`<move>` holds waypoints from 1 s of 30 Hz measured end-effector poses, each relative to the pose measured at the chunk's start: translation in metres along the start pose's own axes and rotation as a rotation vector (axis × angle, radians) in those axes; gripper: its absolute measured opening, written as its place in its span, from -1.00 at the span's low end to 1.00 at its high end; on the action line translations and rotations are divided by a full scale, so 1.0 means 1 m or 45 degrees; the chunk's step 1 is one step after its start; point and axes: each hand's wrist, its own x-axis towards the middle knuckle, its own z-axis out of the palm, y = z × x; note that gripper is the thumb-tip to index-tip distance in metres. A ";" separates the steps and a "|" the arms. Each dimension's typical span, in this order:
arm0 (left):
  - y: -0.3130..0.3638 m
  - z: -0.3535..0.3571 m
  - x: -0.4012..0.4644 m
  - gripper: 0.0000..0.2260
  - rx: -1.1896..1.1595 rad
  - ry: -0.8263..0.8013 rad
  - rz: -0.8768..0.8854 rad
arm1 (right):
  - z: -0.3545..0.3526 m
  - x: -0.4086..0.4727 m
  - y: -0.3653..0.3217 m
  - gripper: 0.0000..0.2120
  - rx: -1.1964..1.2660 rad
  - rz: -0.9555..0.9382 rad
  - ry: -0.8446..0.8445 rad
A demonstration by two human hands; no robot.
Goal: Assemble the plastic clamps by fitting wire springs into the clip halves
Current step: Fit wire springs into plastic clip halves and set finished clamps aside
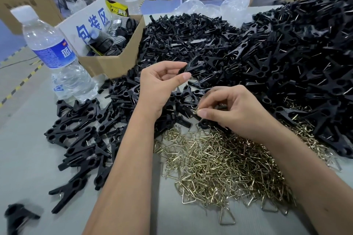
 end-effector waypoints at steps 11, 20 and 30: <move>0.002 0.000 -0.001 -0.78 -0.030 -0.029 -0.044 | -0.001 0.000 0.005 -0.90 0.248 0.107 -0.035; 0.004 -0.004 -0.004 -0.71 -0.016 -0.211 -0.040 | 0.002 0.004 0.008 -0.93 0.548 0.070 0.335; 0.008 0.010 -0.009 -0.69 0.087 -0.421 -0.069 | 0.000 0.008 0.016 -0.91 0.491 0.121 0.692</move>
